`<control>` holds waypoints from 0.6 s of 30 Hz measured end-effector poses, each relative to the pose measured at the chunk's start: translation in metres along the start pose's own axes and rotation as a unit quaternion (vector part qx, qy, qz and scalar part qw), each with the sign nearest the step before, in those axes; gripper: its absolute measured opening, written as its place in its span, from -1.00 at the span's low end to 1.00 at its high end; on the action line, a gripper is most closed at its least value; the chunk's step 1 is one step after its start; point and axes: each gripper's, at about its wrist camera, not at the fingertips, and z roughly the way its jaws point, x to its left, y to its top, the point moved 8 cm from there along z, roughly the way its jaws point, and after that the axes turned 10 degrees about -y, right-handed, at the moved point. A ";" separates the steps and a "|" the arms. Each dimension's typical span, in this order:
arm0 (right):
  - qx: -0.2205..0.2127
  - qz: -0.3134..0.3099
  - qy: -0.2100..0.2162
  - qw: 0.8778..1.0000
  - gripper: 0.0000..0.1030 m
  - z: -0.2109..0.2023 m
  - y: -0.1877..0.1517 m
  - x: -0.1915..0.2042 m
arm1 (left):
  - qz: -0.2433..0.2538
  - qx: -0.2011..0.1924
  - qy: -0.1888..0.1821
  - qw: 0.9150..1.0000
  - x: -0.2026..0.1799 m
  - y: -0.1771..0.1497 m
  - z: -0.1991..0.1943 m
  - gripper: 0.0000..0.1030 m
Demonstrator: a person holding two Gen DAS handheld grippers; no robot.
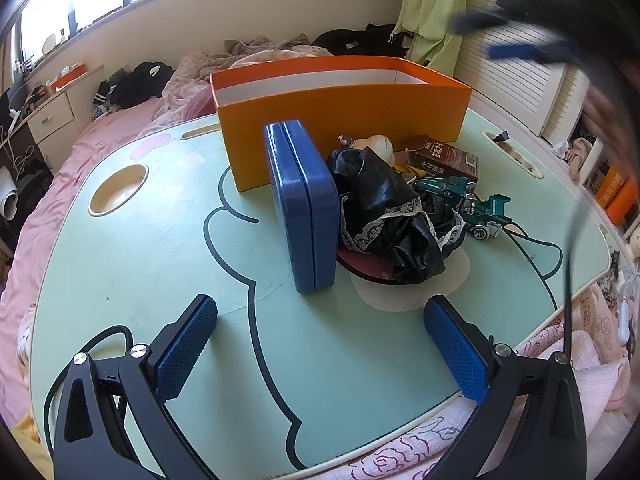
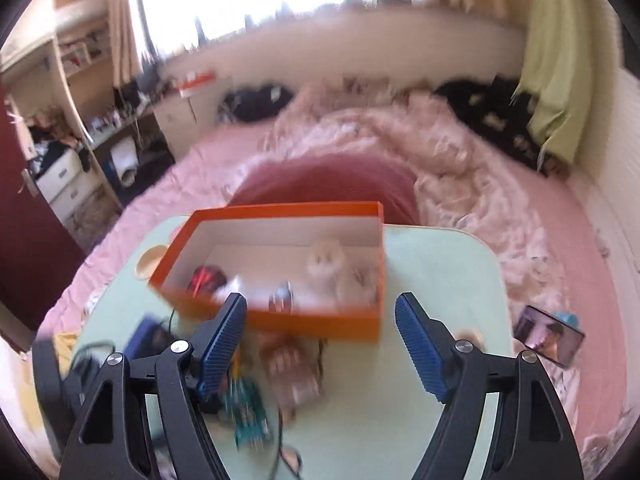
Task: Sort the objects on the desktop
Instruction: 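Reach into the orange box and grasp the white fluffy ball with the right gripper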
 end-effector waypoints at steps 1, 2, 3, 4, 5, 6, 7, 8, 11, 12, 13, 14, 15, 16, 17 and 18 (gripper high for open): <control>0.025 -0.008 0.000 1.000 0.38 0.018 0.011 0.007 | 0.000 0.000 0.000 1.000 0.000 0.000 0.000 1.00; 0.054 -0.016 -0.007 0.998 0.14 0.039 0.020 0.012 | 0.000 0.000 0.000 1.000 0.000 0.000 0.000 1.00; 0.077 -0.017 -0.016 0.997 -0.04 0.054 0.024 0.014 | 0.000 0.000 0.000 1.000 0.000 0.000 0.000 1.00; 0.104 -0.014 -0.024 0.994 -0.09 0.071 0.027 0.015 | 0.000 0.000 -0.001 1.000 0.000 0.000 -0.001 1.00; 0.124 -0.012 -0.028 0.992 -0.10 0.084 0.027 0.017 | 0.001 0.000 -0.001 1.000 0.000 0.000 -0.001 1.00; 0.142 -0.014 -0.036 0.989 -0.10 0.097 0.025 0.019 | 0.001 -0.001 -0.002 1.000 0.000 0.000 -0.001 1.00; 0.150 -0.017 -0.047 0.987 -0.10 0.106 0.023 0.021 | 0.001 -0.001 -0.002 1.000 0.000 0.000 -0.001 1.00; 0.155 -0.021 -0.066 0.986 -0.10 0.115 0.021 0.020 | 0.001 -0.001 -0.003 1.000 0.000 0.000 -0.001 1.00; 0.156 -0.042 -0.111 0.981 -0.10 0.129 0.013 0.020 | 0.002 -0.001 -0.002 1.000 -0.001 0.000 -0.001 1.00; 0.157 -0.070 -0.142 0.975 -0.09 0.133 0.010 0.022 | 0.003 -0.002 -0.002 1.000 -0.001 0.000 -0.001 1.00; 0.160 -0.095 -0.166 0.968 -0.09 0.137 0.006 0.024 | 0.002 -0.002 -0.002 1.000 -0.001 0.000 -0.001 1.00; 0.158 -0.130 -0.195 0.959 -0.10 0.140 0.001 0.027 | 0.002 -0.001 -0.003 1.000 0.000 0.001 -0.001 1.00; 0.145 -0.144 -0.192 0.960 -0.30 0.139 -0.001 0.032 | 0.002 -0.001 -0.003 1.000 -0.001 0.001 -0.001 1.00; 0.144 -0.147 -0.184 0.961 -0.34 0.138 -0.003 0.035 | 0.002 -0.001 -0.003 1.000 -0.001 0.001 -0.001 1.00; 0.145 -0.138 -0.173 0.964 -0.34 0.137 -0.004 0.034 | 0.002 -0.001 -0.003 1.000 0.000 0.001 -0.001 1.00; 0.141 -0.117 -0.149 0.972 -0.35 0.134 -0.003 0.034 | 0.002 -0.001 -0.003 1.000 0.000 0.001 -0.001 1.00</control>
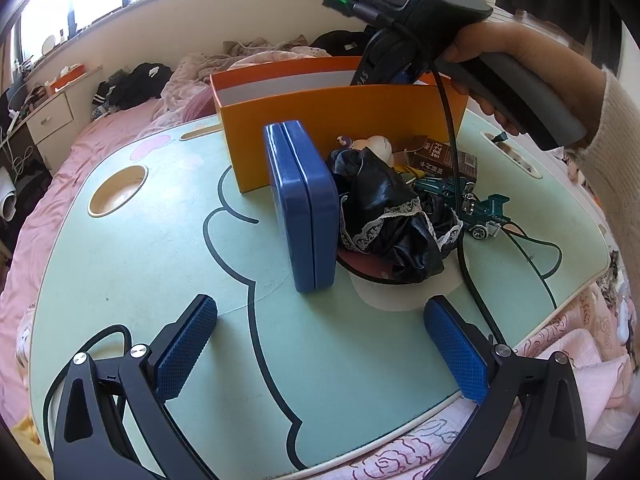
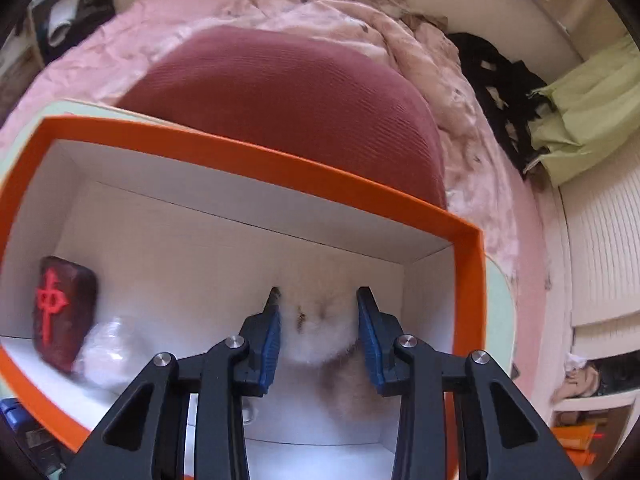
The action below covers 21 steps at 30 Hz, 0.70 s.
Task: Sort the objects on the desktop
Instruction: 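Reach into the orange box and grasp the white fluffy ball with the right gripper, then lift the white fluffy ball out and drop it onto the black cloth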
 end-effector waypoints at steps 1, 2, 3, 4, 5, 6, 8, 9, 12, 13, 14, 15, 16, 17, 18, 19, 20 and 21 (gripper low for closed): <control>-0.011 0.015 0.023 1.000 -0.35 -0.004 0.001 -0.002 | 0.000 0.000 0.000 1.000 0.000 0.000 0.000 1.00; -0.026 0.033 0.046 0.998 -0.36 -0.011 0.002 -0.005 | 0.000 0.000 0.000 1.000 0.000 0.000 0.000 1.00; -0.048 0.057 0.066 0.995 -0.36 -0.020 0.003 -0.011 | 0.000 0.000 0.000 1.000 -0.001 0.000 0.000 1.00; -0.073 0.084 0.084 0.990 -0.36 -0.033 0.002 -0.018 | 0.000 0.000 0.000 1.000 -0.001 0.000 0.000 1.00; -0.102 0.110 0.108 0.983 -0.35 -0.050 -0.001 -0.026 | 0.000 0.000 0.000 1.000 -0.001 0.000 0.000 1.00; -0.121 0.124 0.128 0.977 -0.35 -0.063 -0.004 -0.030 | 0.000 0.000 0.000 1.000 -0.001 0.000 0.000 1.00; -0.148 0.130 0.165 0.966 -0.35 -0.090 -0.016 -0.031 | 0.000 0.000 0.000 1.000 0.000 0.000 0.000 1.00; -0.158 0.129 0.184 0.962 -0.35 -0.103 -0.024 -0.030 | 0.000 0.000 0.000 1.000 0.000 0.000 0.000 1.00; -0.174 0.127 0.228 0.950 -0.35 -0.130 -0.055 -0.025 | 0.000 0.000 0.000 1.000 0.000 0.000 0.000 1.00; -0.174 0.128 0.245 0.945 -0.35 -0.135 -0.066 -0.021 | 0.000 0.000 0.000 1.000 0.000 0.000 0.000 1.00; -0.172 0.127 0.260 0.942 -0.35 -0.136 -0.076 -0.018 | 0.000 0.000 0.000 1.000 0.000 0.000 0.000 1.00; -0.167 0.126 0.275 0.938 -0.35 -0.136 -0.087 -0.011 | 0.000 0.000 0.000 1.000 0.000 0.000 0.000 1.00; -0.162 0.124 0.286 0.936 -0.34 -0.133 -0.094 -0.007 | 0.000 0.000 0.000 1.000 0.000 0.000 0.000 1.00; -0.157 0.122 0.295 0.935 -0.33 -0.132 -0.099 -0.003 | 0.000 0.000 0.000 1.000 0.000 0.000 0.000 1.00; -0.152 0.116 0.305 0.933 -0.31 -0.128 -0.104 0.002 | 0.000 0.000 0.000 1.000 0.000 0.000 0.000 1.00; -0.149 0.112 0.312 0.932 -0.28 -0.126 -0.107 0.006 | 0.000 0.000 0.000 1.000 0.000 0.000 0.000 1.00; -0.145 0.116 0.314 0.931 -0.16 -0.122 -0.108 0.006 | 0.000 0.000 0.000 1.000 0.000 0.000 0.000 1.00; -0.146 0.128 0.312 0.930 -0.06 -0.119 -0.107 0.003 | 0.000 0.000 0.000 1.000 0.000 0.000 0.000 1.00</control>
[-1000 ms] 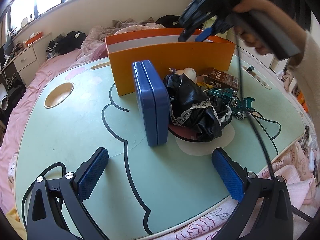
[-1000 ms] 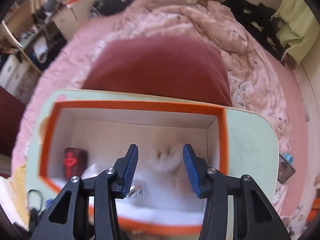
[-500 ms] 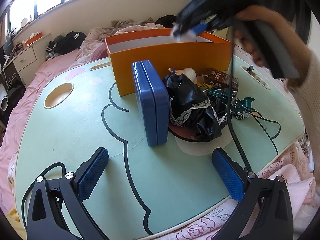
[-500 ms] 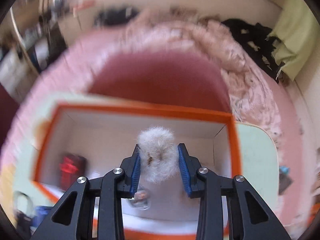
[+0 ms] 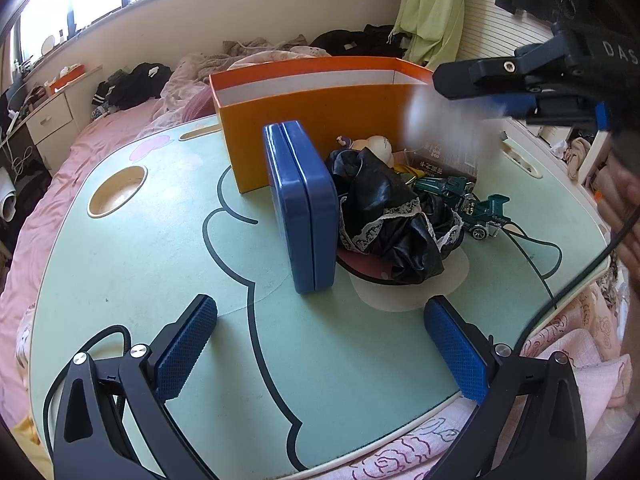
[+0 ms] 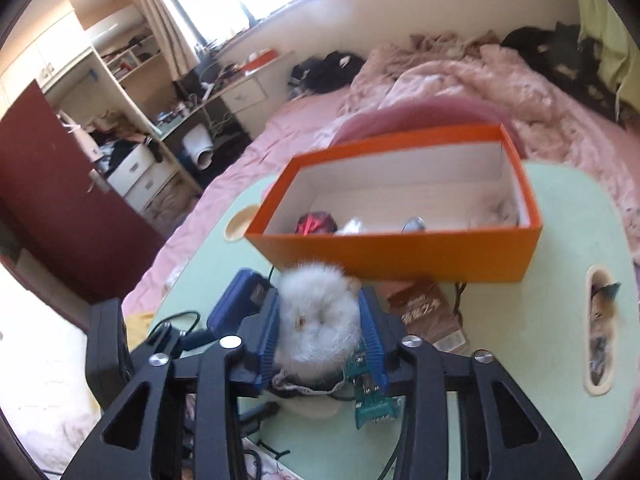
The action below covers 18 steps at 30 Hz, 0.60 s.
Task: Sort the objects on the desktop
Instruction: 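Lift the white fluffy ball out and drop it onto the black cloth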
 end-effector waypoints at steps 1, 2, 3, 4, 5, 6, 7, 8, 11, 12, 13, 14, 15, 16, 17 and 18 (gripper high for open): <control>-0.012 0.012 -0.004 1.000 -0.04 -0.002 0.001 -0.004 | 0.000 0.000 0.000 1.000 0.000 0.000 0.000 1.00; -0.024 0.018 -0.010 0.999 -0.01 -0.005 0.002 -0.007 | 0.000 0.000 0.000 1.000 0.000 0.000 0.000 1.00; -0.036 0.021 -0.015 0.999 0.03 -0.009 0.001 -0.008 | 0.000 0.000 0.000 1.000 0.000 0.000 0.000 1.00; -0.045 0.022 -0.017 0.999 0.04 -0.015 -0.003 -0.008 | 0.000 0.000 0.000 1.000 0.000 0.000 0.000 1.00; -0.053 0.021 -0.017 0.998 0.09 -0.020 -0.007 -0.008 | 0.000 0.000 0.000 1.000 0.000 0.000 0.000 1.00; -0.057 0.019 -0.018 0.998 0.14 -0.024 -0.013 -0.007 | 0.000 0.000 0.000 1.000 0.000 0.000 0.000 1.00; -0.061 0.013 -0.024 0.998 0.15 -0.027 -0.023 -0.007 | 0.000 0.000 0.000 1.000 0.000 0.000 0.000 1.00; -0.063 0.008 -0.030 0.998 0.17 -0.029 -0.031 -0.007 | 0.000 0.000 0.000 1.000 0.000 0.000 0.000 1.00; -0.060 -0.023 -0.053 0.997 0.20 -0.032 -0.062 -0.007 | 0.000 0.000 0.000 1.000 0.000 0.000 0.000 1.00; -0.058 -0.035 -0.058 0.996 0.24 -0.033 -0.074 -0.007 | 0.000 0.000 0.000 1.000 0.000 0.000 0.000 1.00; -0.056 -0.047 -0.070 0.995 0.32 -0.032 -0.084 -0.006 | 0.000 0.000 0.000 1.000 0.000 0.000 0.000 1.00; -0.057 -0.058 -0.087 0.993 0.39 -0.032 -0.093 -0.008 | 0.000 0.000 0.000 1.000 0.000 0.000 0.000 1.00; -0.059 -0.071 -0.115 0.989 0.40 -0.030 -0.103 -0.011 | 0.000 0.000 0.000 1.000 0.000 0.000 0.000 1.00; -0.060 -0.077 -0.133 0.986 0.40 -0.028 -0.109 -0.014 | 0.000 0.000 0.000 1.000 0.000 0.000 0.000 1.00; -0.058 -0.079 -0.150 0.984 0.40 -0.024 -0.115 -0.018 | 0.000 0.000 0.000 1.000 0.000 -0.001 0.000 1.00; -0.058 -0.075 -0.158 0.983 0.40 -0.020 -0.118 -0.021 | 0.000 0.000 0.000 1.000 0.000 0.000 0.000 1.00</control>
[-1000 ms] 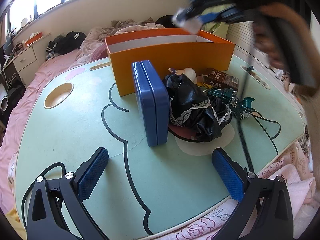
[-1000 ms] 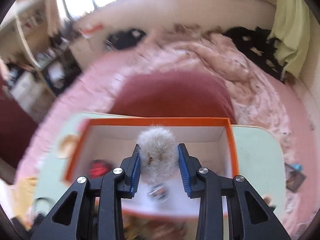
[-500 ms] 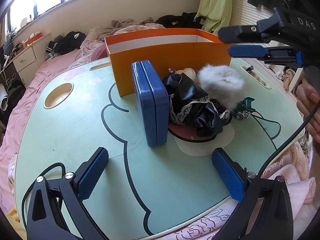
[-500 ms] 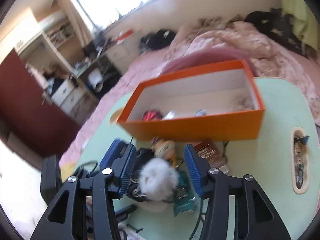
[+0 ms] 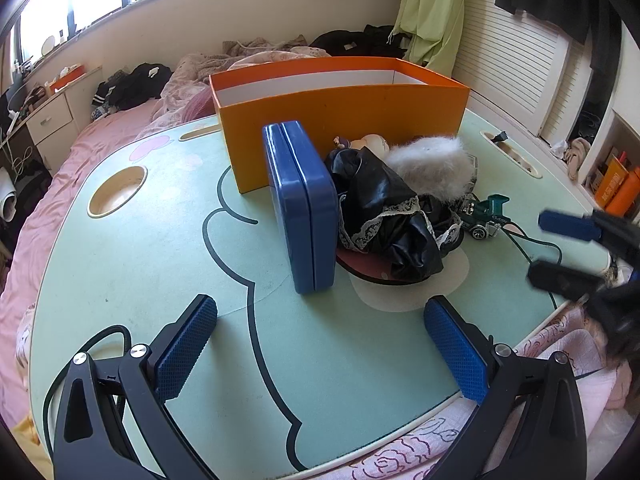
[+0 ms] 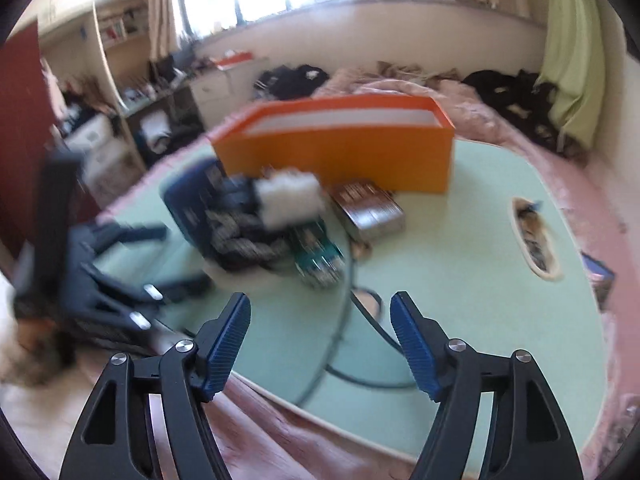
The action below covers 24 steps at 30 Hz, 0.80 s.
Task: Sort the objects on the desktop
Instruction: 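Lift the white fluffy ball out and drop it onto the black cloth, then reach into the orange box and grasp the beige fluffy ball with the left gripper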
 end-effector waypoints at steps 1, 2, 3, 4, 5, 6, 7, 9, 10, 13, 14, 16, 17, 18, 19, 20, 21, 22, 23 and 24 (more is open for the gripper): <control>-0.007 0.005 -0.006 1.000 0.41 0.002 -0.002 -0.002 | 0.000 0.000 0.000 1.000 0.000 0.000 0.000 1.00; -0.014 0.009 -0.014 1.000 0.50 0.004 -0.002 -0.004 | 0.001 0.000 0.000 1.000 0.000 0.000 0.000 1.00; -0.018 0.013 -0.030 0.999 0.66 0.006 -0.002 -0.006 | 0.001 0.000 0.000 1.000 0.000 0.000 0.000 1.00; -0.018 0.012 -0.046 0.999 0.76 0.010 -0.003 -0.008 | 0.001 0.000 0.000 1.000 0.000 0.000 0.000 1.00; -0.017 0.007 -0.058 0.998 0.95 0.013 -0.004 -0.009 | 0.001 0.000 0.000 1.000 0.000 0.000 0.000 1.00; -0.018 -0.001 -0.072 0.997 1.00 0.016 -0.006 -0.009 | 0.001 0.000 0.001 1.000 0.000 0.000 0.000 1.00; -0.023 0.000 -0.073 0.997 1.00 0.016 -0.006 -0.010 | 0.001 0.000 0.001 1.000 0.000 0.000 0.000 1.00; -0.026 0.001 -0.073 0.997 1.00 0.016 -0.006 -0.011 | 0.002 0.000 0.001 1.000 -0.001 0.001 -0.001 1.00; -0.027 0.001 -0.072 0.997 1.00 0.017 -0.006 -0.012 | 0.001 0.000 0.001 1.000 -0.001 0.001 -0.001 1.00; -0.031 0.002 -0.072 0.997 1.00 0.016 -0.007 -0.011 | 0.002 0.000 0.001 1.000 -0.001 0.001 -0.001 1.00; -0.031 0.002 -0.072 0.997 1.00 0.016 -0.007 -0.011 | 0.002 0.000 0.001 1.000 -0.001 0.001 -0.001 1.00; -0.030 0.001 -0.072 0.997 1.00 0.016 -0.007 -0.011 | 0.002 0.000 0.000 1.000 -0.002 0.001 -0.001 1.00; -0.030 0.002 -0.072 0.997 1.00 0.016 -0.007 -0.011 | 0.002 0.000 0.001 1.000 -0.002 0.001 -0.002 1.00; -0.030 0.002 -0.072 0.997 1.00 0.016 -0.007 -0.010 | 0.002 0.000 0.001 1.000 -0.002 0.001 -0.002 1.00; -0.030 0.002 -0.072 0.997 1.00 0.016 -0.007 -0.011 | 0.002 0.002 0.000 1.000 -0.001 0.002 -0.002 1.00; -0.030 0.002 -0.072 0.997 1.00 0.016 -0.006 -0.010 | 0.002 0.002 0.000 1.000 -0.001 0.002 -0.003 1.00; -0.030 0.001 -0.072 0.997 1.00 0.016 -0.006 -0.010 | 0.004 -0.002 0.002 1.000 -0.001 0.004 -0.006 1.00; -0.030 0.002 -0.072 0.997 1.00 0.016 -0.006 -0.010 | 0.007 -0.007 0.003 1.000 -0.002 0.006 -0.009 1.00; -0.030 0.002 -0.072 0.997 1.00 0.016 -0.006 -0.010 | 0.010 -0.014 0.004 1.000 -0.002 0.008 -0.011 1.00; -0.030 0.002 -0.072 0.997 1.00 0.016 -0.006 -0.010 | 0.010 -0.028 0.008 1.000 -0.002 0.013 -0.018 1.00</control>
